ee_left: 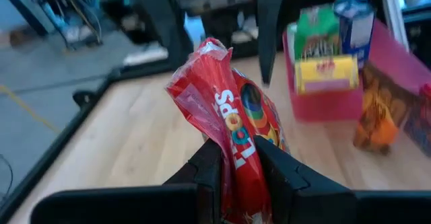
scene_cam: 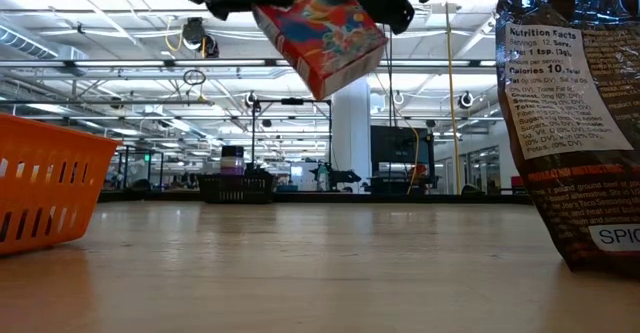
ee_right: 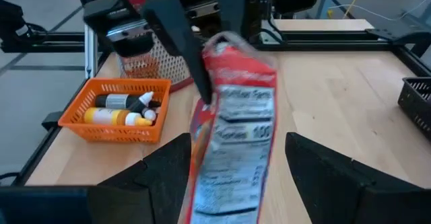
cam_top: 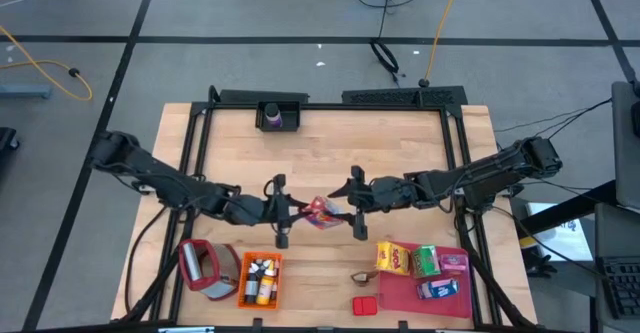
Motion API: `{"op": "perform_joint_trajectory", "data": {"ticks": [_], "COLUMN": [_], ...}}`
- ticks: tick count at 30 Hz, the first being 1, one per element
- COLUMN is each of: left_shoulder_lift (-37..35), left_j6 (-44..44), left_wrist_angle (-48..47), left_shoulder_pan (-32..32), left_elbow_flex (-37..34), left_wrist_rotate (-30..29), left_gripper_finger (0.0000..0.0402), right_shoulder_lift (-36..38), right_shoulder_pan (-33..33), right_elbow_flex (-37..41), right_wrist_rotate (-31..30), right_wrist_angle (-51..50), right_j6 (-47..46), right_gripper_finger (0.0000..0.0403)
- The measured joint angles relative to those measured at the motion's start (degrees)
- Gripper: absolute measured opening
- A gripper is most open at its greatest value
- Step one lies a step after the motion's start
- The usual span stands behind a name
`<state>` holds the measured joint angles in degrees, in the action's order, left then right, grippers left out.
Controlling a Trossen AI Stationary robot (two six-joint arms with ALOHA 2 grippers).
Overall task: Pick & Place Kitchen Items
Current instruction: Put the red cereal box into the red bin
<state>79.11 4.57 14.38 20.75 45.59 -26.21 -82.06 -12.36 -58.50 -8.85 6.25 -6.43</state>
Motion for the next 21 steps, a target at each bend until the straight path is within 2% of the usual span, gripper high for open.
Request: {"op": "perform_joint_trajectory", "data": {"ticks": [8, 12, 16, 21], "left_shoulder_lift": [3.82, 6.86, 8.44, 8.75], "left_j6": [5.20, 7.35, 5.97, 4.42], "left_wrist_angle": [0.84, -2.35, -5.76, -6.22], "left_shoulder_pan": [0.42, 0.70, 0.70, 0.74], "left_elbow_flex": [5.16, 8.89, 11.02, 11.25], "left_wrist_rotate": [0.46, -0.34, -1.62, -2.43], "left_gripper_finger": [0.0062, 0.0062, 0.0062, 0.0062], "right_shoulder_lift": [0.00, -0.42, -0.42, -0.42], "right_shoulder_pan": [0.18, 0.31, 0.31, 0.36], "right_elbow_flex": [0.00, 0.02, 0.02, 0.02], "right_wrist_rotate": [0.25, 0.71, 0.45, 1.82], "right_wrist_angle": [0.16, -0.30, -0.59, -0.90], "right_j6": [-0.01, 0.01, 0.01, 0.01], "right_gripper_finger": [0.0233, 0.0228, 0.0192, 0.0117]}}
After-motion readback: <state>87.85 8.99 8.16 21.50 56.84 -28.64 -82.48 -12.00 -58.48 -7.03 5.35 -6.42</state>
